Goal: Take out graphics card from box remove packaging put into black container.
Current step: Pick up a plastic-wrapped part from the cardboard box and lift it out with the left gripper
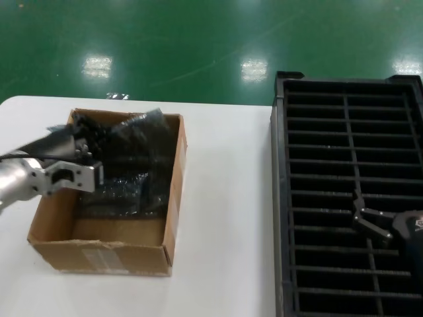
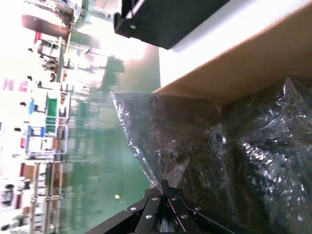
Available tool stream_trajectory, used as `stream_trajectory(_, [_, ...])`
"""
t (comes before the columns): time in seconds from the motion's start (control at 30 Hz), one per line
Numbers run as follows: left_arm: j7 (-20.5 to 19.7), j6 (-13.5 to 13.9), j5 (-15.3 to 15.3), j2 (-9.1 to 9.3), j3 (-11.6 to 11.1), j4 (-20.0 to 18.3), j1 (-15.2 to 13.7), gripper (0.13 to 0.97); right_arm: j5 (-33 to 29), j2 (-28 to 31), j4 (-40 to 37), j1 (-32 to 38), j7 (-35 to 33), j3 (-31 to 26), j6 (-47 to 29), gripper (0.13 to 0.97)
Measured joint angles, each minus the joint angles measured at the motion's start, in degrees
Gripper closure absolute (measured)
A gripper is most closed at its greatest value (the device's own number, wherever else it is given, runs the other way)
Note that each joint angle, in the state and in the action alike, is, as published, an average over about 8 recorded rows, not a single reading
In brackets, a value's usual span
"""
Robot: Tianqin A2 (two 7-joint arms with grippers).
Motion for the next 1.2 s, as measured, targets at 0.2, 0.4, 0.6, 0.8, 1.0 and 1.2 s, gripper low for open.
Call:
stream_trajectory(0.2, [-7.0,-0.4,4.0,-5.49,-3.5,-13.3,6.2,0.958,0.0,0.0,0.0,0.0,0.0,0.0,0.0,0.129])
stream_trajectory(0.4, [-12.7,-1.9,6.2,-10.39,-10.0,-27.6,14.7,0.958,0.0,0.0,0.0,0.0,0.0,0.0,0.0,0.129])
stream_trajectory(0.6, [-15.4,-3.8,5.4,-13.73,-15.3,-39.6,23.0,0.958,0.0,0.0,0.0,0.0,0.0,0.0,0.0,0.129])
stream_trajectory(0.8, [-14.8,-5.4,2.5,-15.57,-17.0,-46.6,29.7,0.958,0.0,0.0,0.0,0.0,0.0,0.0,0.0,0.129])
stream_trajectory(1.0, [-12.2,-6.7,-0.7,-15.91,-16.0,-50.7,34.5,0.958,0.0,0.0,0.0,0.0,0.0,0.0,0.0,0.129])
stream_trajectory(1.2, [-9.9,-7.6,-1.8,-13.98,-13.0,-52.0,36.1,0.958,0.0,0.0,0.0,0.0,0.0,0.0,0.0,0.129])
